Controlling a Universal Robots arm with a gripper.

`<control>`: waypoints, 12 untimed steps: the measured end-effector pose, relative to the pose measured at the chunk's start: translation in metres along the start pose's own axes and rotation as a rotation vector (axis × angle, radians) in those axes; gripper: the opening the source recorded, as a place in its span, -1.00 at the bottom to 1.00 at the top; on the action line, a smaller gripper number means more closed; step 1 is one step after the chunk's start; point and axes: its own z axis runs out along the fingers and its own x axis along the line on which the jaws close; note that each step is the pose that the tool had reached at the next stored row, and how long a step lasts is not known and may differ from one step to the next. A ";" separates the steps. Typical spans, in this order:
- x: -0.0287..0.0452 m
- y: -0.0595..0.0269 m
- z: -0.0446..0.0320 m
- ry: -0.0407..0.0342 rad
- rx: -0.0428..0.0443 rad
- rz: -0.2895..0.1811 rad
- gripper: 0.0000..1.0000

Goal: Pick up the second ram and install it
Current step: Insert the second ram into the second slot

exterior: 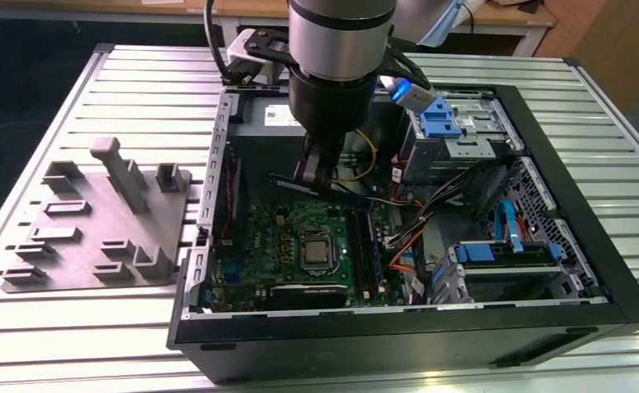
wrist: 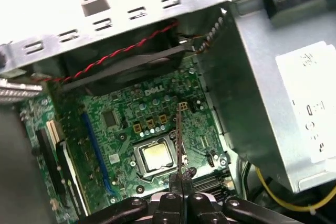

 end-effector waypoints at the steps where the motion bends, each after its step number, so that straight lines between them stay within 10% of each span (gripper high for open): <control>1: 0.0000 0.0000 0.0002 -0.0004 0.0005 0.018 -0.77; 12: 0.0001 0.0000 0.0024 -0.0056 0.0061 0.219 -0.77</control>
